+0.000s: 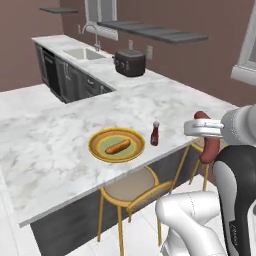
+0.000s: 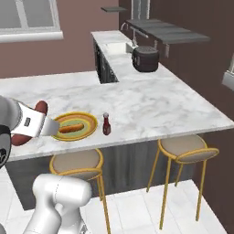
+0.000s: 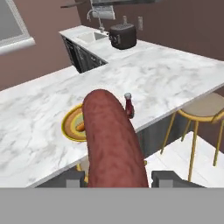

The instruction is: Move the hot dog bun to the plate on the dining table and place the condiment next to that plate. Then navigate to the fridge and take the sausage and place it on the plate as well.

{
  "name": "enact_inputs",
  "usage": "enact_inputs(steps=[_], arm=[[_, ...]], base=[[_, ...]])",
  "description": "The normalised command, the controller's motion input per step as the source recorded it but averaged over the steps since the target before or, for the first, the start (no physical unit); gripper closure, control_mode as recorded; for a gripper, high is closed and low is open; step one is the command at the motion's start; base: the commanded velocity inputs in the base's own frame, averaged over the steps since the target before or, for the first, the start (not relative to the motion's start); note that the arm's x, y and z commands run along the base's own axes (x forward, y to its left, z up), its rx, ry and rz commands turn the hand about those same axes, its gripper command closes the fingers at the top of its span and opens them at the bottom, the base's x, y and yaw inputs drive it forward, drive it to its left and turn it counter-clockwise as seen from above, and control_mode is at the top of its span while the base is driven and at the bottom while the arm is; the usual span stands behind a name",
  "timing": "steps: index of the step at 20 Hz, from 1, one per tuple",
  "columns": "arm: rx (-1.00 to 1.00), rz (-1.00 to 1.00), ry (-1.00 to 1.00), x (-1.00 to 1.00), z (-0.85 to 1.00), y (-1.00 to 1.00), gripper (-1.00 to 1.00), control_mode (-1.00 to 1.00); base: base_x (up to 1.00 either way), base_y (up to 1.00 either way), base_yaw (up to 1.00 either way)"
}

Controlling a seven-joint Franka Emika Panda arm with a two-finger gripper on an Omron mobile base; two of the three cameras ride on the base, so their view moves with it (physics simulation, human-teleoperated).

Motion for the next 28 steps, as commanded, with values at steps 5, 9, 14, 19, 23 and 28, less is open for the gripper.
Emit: enact_inputs(steps=[5,9,14,19,23,28], arm=[[0.0,0.0,0.0,0.0,0.0,0.0,1.0,1.0],[0.0,0.0,0.0,0.0,0.0,0.0,1.0,1.0],[0.0,0.03,0.04,0.2,0.0,-0.06,1.0,-1.0],[0.0,-0.03,0.33,1.0,0.0,-0.08,1.0,-1.0],[0.0,-0.21,0.48,0.97,-0.1,0.0,1.0,-1.0],[0.0,-0.23,0.46,0.77,-0.48,0.01,1.0,-1.0]], base=[[0.72,-0.29,0.66],[0.84,-0.33,0.59],[0.73,-0.29,0.29],[0.0,0.0,0.0],[0.0,0.0,0.0],[0.0,0.0,0.0]])
